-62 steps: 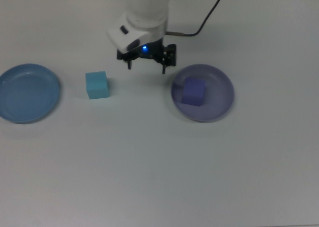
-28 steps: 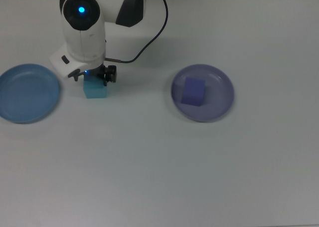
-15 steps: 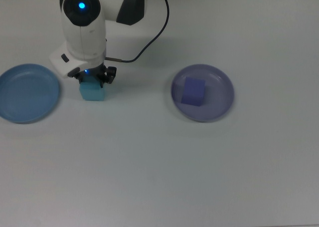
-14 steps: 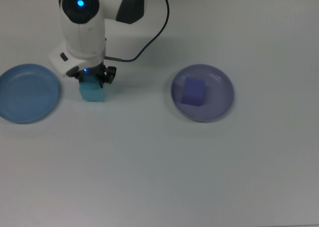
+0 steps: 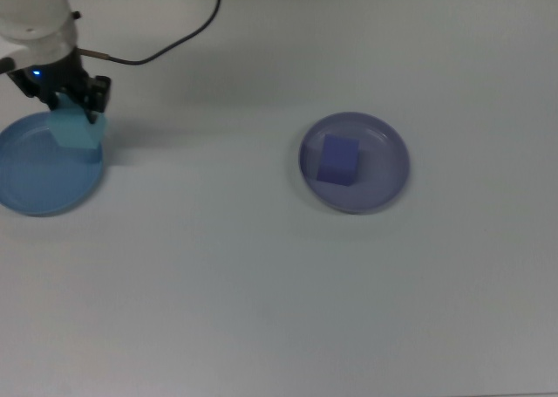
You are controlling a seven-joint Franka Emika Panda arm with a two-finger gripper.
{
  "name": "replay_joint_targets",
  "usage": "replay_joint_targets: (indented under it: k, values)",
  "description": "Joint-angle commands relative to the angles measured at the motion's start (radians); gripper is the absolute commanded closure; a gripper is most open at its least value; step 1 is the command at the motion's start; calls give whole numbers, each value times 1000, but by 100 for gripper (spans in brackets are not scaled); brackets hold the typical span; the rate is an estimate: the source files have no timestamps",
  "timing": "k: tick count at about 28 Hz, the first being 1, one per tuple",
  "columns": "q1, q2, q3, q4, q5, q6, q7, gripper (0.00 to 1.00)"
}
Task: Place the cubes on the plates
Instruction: 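Carry the light-blue cube onto the blue plate and release it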
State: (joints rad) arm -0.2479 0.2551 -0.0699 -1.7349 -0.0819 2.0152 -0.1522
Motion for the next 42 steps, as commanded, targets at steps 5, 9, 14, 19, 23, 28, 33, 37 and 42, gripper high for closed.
replay_joint_targets:
  k: [5, 9, 14, 19, 23, 28, 33, 37, 42]
  values:
    - [-44, 95, -21, 2, 27, 163, -47, 88]
    - [-48, 125, -21, 3, 56, 244, -47, 85]
    - [-62, 122, -22, 3, 56, 243, -58, 28]
    - [-60, 118, -24, 5, 56, 241, -53, 0]
    - [-60, 90, -22, 8, 59, 237, -46, 0]
    - [-42, 30, -10, 8, 82, 165, -15, 0]
    - [44, -57, -5, 9, 87, 37, 68, 0]
    - [99, -117, 38, 11, 73, -47, 180, 0]
    - [149, -169, 105, 11, 58, -160, 279, 0]
